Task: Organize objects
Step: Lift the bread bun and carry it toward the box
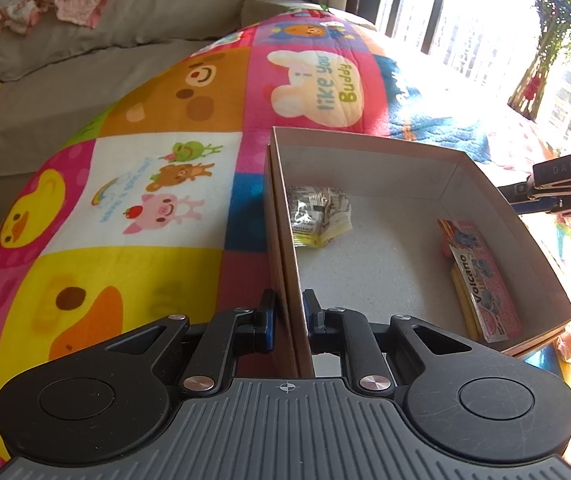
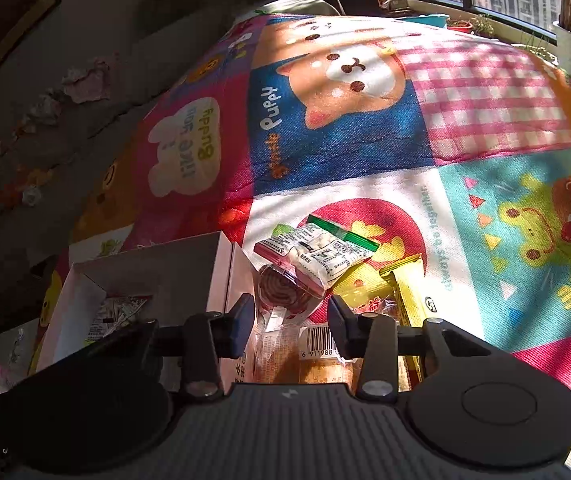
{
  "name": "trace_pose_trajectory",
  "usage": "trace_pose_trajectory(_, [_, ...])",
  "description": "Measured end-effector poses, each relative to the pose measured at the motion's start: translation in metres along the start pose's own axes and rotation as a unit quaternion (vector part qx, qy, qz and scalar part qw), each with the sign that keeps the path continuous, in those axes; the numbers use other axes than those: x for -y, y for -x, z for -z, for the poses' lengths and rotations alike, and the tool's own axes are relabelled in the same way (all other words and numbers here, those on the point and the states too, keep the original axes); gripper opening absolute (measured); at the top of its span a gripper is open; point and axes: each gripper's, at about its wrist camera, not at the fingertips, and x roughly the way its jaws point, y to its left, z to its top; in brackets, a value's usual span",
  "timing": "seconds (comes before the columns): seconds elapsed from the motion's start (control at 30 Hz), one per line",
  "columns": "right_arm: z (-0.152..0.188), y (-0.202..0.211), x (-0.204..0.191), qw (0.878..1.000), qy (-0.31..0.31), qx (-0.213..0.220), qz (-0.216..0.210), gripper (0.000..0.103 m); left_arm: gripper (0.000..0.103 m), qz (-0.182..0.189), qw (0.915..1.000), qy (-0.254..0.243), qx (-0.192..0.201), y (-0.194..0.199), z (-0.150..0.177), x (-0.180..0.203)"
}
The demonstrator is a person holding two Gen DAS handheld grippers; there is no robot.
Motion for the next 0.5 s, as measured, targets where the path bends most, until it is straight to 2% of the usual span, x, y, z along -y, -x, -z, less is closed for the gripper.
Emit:
trace_pose_trajectory(0.17, [0.005,-0.015,0.001,0.999,0.013,-0.037,-0.014,0.034,0.016,0.001,1.0,0.002,0.0,-0.001,0.0,-0.001])
trace_pose_trajectory(0.4, [0.04,0.013,0.002,0.994,0.077,-0.069,-0.035,0.034,0.016,0.001,1.0,0.002,0.0,-0.001,0.0,-0.001])
trace_pose_trajectory(0.5, [0.058,0.037,0.003,0.994,0.101,-0.048,-0.009,0.036,0.016,0.001,1.0,0.002,0.0,-0.001,0.0,-0.001])
